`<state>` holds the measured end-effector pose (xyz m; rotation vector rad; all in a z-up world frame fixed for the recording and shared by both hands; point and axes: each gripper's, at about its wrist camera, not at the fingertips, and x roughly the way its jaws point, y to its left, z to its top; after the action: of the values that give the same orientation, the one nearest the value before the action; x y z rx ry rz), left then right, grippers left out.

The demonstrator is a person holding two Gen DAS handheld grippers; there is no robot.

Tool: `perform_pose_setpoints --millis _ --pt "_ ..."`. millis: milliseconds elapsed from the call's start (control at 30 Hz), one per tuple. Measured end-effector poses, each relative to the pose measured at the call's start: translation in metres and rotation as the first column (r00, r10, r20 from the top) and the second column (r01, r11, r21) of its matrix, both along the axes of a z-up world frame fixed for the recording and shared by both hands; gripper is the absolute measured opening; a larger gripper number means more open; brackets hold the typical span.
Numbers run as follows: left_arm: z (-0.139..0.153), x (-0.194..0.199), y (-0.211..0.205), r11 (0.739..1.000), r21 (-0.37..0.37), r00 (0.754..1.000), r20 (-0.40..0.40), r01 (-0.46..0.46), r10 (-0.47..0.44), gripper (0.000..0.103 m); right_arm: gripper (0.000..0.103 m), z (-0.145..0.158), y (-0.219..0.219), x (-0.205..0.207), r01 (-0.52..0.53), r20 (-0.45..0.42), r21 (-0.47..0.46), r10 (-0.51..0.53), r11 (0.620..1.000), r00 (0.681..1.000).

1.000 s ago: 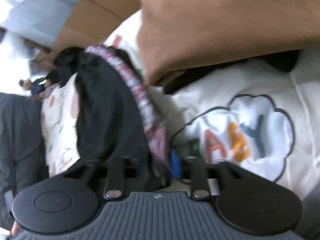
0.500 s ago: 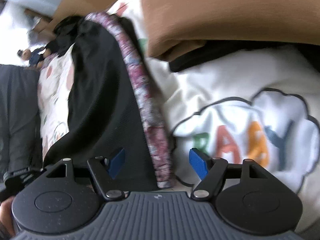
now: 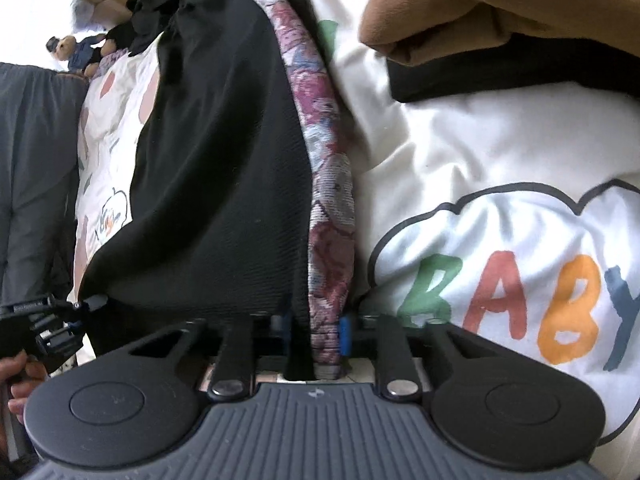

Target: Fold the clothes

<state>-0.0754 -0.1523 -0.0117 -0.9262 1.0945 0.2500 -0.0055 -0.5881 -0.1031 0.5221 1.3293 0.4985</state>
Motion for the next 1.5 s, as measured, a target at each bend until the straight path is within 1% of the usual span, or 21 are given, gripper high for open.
perform_pose_setpoints --millis 67,167,233,300,400,500,533,567,633,700,767,833,1000,1033,1067,1100,1233,1367,1500 --pt "0.002 -0.007 -0.002 0.999 -0.029 0.999 0.016 -0.034 0.034 0.005 0.011 0.008 -0.002 -0.003 0.009 0.018 0.007 -0.009 1.0 1.0" --pt "0.005 -0.011 -0.004 0.998 -0.03 0.999 0.015 -0.047 0.048 0.005 0.01 0.019 -0.012 -0.009 0.052 0.02 0.038 -0.053 0.998 0.998" --pt "0.015 -0.018 -0.005 0.994 -0.059 0.995 0.029 -0.089 0.09 0.005 0.01 0.024 -0.018 -0.013 0.081 0.013 0.052 -0.082 0.995 0.997" --pt "0.025 -0.025 -0.006 0.987 -0.096 0.989 0.059 -0.131 0.137 0.005 0.01 0.034 -0.028 -0.023 0.12 0.003 0.062 -0.12 0.991 0.993" --pt "0.036 -0.037 -0.013 0.973 -0.149 0.979 0.079 -0.176 0.189 0.005 0.01 0.049 -0.029 -0.034 0.124 0.001 0.051 -0.125 0.991 0.992" --pt "0.042 -0.043 -0.016 0.967 -0.168 0.975 0.08 -0.192 0.208 0.005 0.01 0.059 -0.029 -0.04 0.125 0.004 0.046 -0.125 0.991 0.992" --pt "0.045 -0.048 -0.013 0.957 -0.189 0.968 0.08 -0.219 0.238 0.005 0.009 0.066 -0.032 -0.043 0.132 0.003 0.054 -0.132 0.99 0.991" --pt "0.045 -0.049 -0.012 0.955 -0.195 0.966 0.08 -0.225 0.244 0.005 0.009 0.073 -0.036 -0.047 0.138 0.003 0.067 -0.139 0.988 0.99" --pt "0.053 -0.056 -0.007 0.935 -0.245 0.952 0.103 -0.258 0.29 0.005 0.009 0.078 -0.038 -0.048 0.132 0.008 0.081 -0.133 0.988 0.991" --pt "0.061 -0.058 -0.007 0.932 -0.258 0.949 0.122 -0.253 0.291 0.005 0.009 0.089 -0.047 -0.056 0.12 0.018 0.118 -0.123 0.986 0.992" --pt "0.069 -0.06 -0.007 0.933 -0.263 0.947 0.138 -0.246 0.289 0.005 0.009 0.096 -0.052 -0.06 0.138 0.014 0.147 -0.142 0.979 0.99" --pt "0.073 -0.064 -0.007 0.928 -0.272 0.944 0.137 -0.256 0.3 0.005 0.009 0.105 -0.056 -0.064 0.143 0.025 0.167 -0.149 0.975 0.989" --pt "0.081 -0.072 -0.008 0.915 -0.293 0.935 0.135 -0.277 0.327 0.005 0.009 0.126 -0.055 -0.066 0.12 0.082 0.167 -0.135 0.979 0.987" --pt "0.08 -0.071 -0.008 0.907 -0.308 0.93 0.137 -0.286 0.34 0.005 0.009 0.129 -0.055 -0.065 0.114 0.097 0.17 -0.132 0.979 0.987" --pt "0.08 -0.072 -0.007 0.906 -0.31 0.929 0.138 -0.289 0.343 0.005 0.009 0.132 -0.056 -0.064 0.106 0.111 0.174 -0.126 0.979 0.986" --pt "0.08 -0.07 -0.005 0.896 -0.326 0.921 0.143 -0.302 0.363 0.005 0.009 0.133 -0.056 -0.064 0.099 0.122 0.178 -0.122 0.979 0.985" --pt "0.078 -0.063 -0.002 0.884 -0.344 0.912 0.144 -0.317 0.383 0.005 0.009 0.139 -0.055 -0.061 0.07 0.168 0.199 -0.105 0.977 0.98" --pt "0.075 -0.051 0.001 0.88 -0.363 0.915 0.141 -0.307 0.378 0.005 0.009 0.134 -0.053 -0.06 0.077 0.148 0.228 -0.112 0.971 0.983" --pt "0.075 -0.038 0.007 0.866 -0.385 0.908 0.138 -0.318 0.395 0.005 0.009 0.133 -0.049 -0.052 0.107 0.139 0.263 -0.148 0.959 0.979"
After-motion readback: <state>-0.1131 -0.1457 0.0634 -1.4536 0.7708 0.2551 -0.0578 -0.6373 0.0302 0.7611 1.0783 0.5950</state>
